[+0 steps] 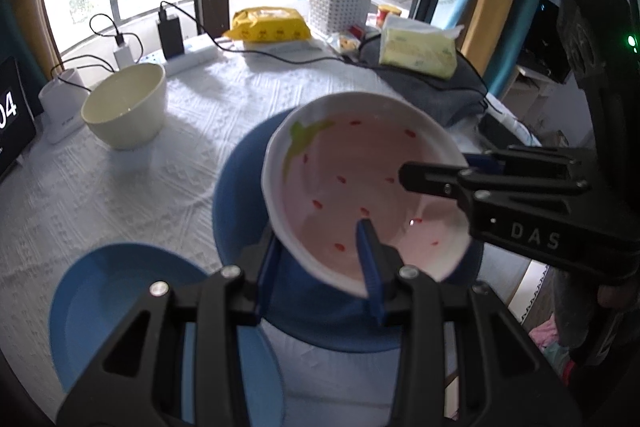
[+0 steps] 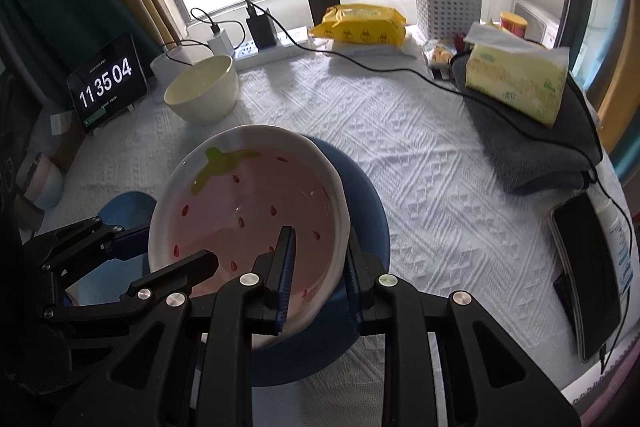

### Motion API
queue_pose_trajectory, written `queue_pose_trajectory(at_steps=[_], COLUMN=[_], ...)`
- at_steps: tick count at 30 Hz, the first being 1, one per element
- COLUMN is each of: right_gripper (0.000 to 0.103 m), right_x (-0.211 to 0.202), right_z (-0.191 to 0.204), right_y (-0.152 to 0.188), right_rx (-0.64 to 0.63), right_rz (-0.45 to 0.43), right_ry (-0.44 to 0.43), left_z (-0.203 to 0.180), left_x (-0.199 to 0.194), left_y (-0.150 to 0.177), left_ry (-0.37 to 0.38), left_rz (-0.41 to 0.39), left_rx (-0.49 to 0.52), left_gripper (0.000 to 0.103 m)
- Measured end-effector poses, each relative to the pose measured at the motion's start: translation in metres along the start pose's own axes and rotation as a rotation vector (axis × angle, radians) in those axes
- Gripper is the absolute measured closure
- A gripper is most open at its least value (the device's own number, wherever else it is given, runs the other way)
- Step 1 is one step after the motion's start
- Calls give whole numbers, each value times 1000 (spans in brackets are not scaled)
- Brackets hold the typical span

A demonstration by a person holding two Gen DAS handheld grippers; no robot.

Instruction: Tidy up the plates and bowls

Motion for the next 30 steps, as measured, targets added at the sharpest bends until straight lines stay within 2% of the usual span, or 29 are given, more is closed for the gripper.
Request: queue_pose_trajectory(at_steps=[22, 30], right_gripper=[77, 77], right_x=[12, 16], right_z=[1, 10], right_y=[4, 3], right_rx=[-16, -88], right_rz=[23, 44], right_ry=[1, 53], left_z=[2, 1], left_x=[5, 6], left_y=[2, 3], left_ry=[-32, -60], left_rz=[32, 45], left_rx=[7, 30], left_gripper=[62, 62])
Point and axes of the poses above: each gripper's, at about its wrist camera, not at the fingertips, and x roughly the way its jaws point, z to its left, y to its underside, the point moved 4 cm from there along x, roughly the way its jaws point, and after that the axes turned 4 degrees about -x, right-handed, at the moved point
